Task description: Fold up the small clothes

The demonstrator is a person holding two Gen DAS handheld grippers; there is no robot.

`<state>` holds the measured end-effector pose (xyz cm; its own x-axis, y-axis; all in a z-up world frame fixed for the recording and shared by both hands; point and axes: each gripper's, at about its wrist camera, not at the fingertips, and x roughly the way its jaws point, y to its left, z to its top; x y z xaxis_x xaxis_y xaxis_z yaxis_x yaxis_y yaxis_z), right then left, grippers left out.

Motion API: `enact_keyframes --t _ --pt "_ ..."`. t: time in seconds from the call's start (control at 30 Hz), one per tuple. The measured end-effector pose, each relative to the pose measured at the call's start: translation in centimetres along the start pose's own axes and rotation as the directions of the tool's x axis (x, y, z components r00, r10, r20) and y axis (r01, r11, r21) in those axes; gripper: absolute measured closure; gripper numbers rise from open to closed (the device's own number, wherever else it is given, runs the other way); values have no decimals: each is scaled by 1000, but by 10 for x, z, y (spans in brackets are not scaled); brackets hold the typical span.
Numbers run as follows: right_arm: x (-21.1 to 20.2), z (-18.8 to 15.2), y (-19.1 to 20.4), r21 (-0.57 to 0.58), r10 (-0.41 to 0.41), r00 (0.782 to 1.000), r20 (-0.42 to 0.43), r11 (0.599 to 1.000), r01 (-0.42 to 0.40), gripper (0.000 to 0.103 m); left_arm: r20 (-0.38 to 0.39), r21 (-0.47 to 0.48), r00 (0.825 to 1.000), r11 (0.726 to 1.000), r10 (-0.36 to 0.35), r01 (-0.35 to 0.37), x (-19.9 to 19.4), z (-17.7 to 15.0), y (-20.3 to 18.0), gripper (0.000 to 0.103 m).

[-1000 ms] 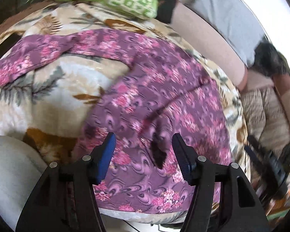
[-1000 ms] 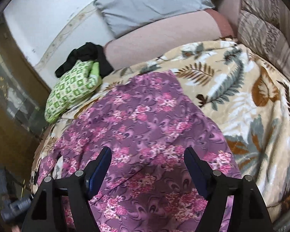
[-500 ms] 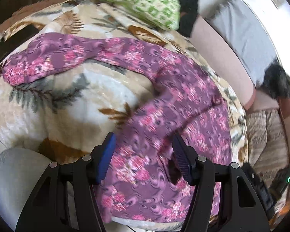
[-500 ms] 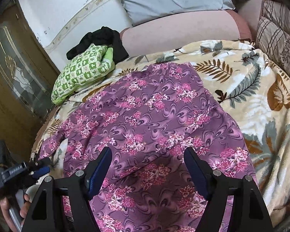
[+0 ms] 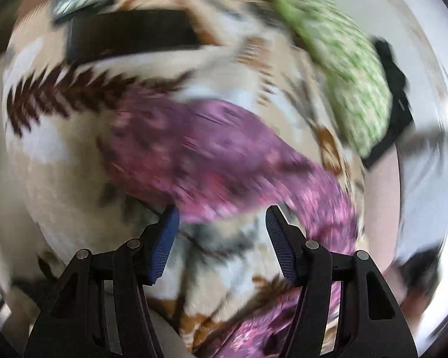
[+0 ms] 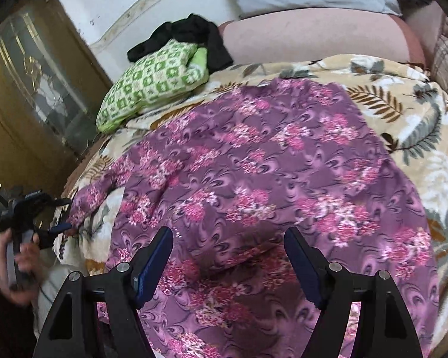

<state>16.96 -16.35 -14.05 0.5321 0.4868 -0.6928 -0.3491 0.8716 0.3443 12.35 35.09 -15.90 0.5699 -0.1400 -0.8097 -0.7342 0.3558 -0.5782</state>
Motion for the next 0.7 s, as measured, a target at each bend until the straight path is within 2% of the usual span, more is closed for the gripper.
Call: enact_keyframes --t 0.07,0.17,0.23,0.27,0.3,0.43,0.47,0.5,0.57,0.7 --pt "6 -2 5 -14 7 1000 -15 1000 -8 28 -5 -55 1000 998 11 -11 7 14 11 43" --pt "10 -3 12 -38 9 1000 -23 999 -9 28 4 -69 1000 997 26 -26 21 26 13 43" --pt "9 -3 14 -54 3 1000 -18 999 -4 28 7 -60 999 997 48 -48 28 31 9 50" --pt "8 -3 15 -57 2 1000 -14 998 -3 28 24 -58 998 996 64 -63 26 31 7 66" --pt "7 -3 15 -59 3 1000 -10 998 -4 28 47 -40 996 997 75 -73 23 31 4 95" --pt "0 1 10 -40 6 1000 9 999 -6 28 145 57 987 996 65 -74 2 23 -12 100" --pt "-1 1 9 -33 7 1000 13 999 -6 28 194 111 979 990 61 -84 -11 17 -25 101" --pt "-3 3 6 -22 7 1000 19 1000 -7 28 244 178 968 979 50 -96 -24 9 -40 101" --pt "-6 6 3 -2 18 1000 26 1000 -18 28 288 262 957 961 12 -91 -43 -7 -63 101" --pt "-14 9 -3 19 10 999 49 1000 -11 28 306 426 946 904 -108 -35 -75 -42 -111 101"
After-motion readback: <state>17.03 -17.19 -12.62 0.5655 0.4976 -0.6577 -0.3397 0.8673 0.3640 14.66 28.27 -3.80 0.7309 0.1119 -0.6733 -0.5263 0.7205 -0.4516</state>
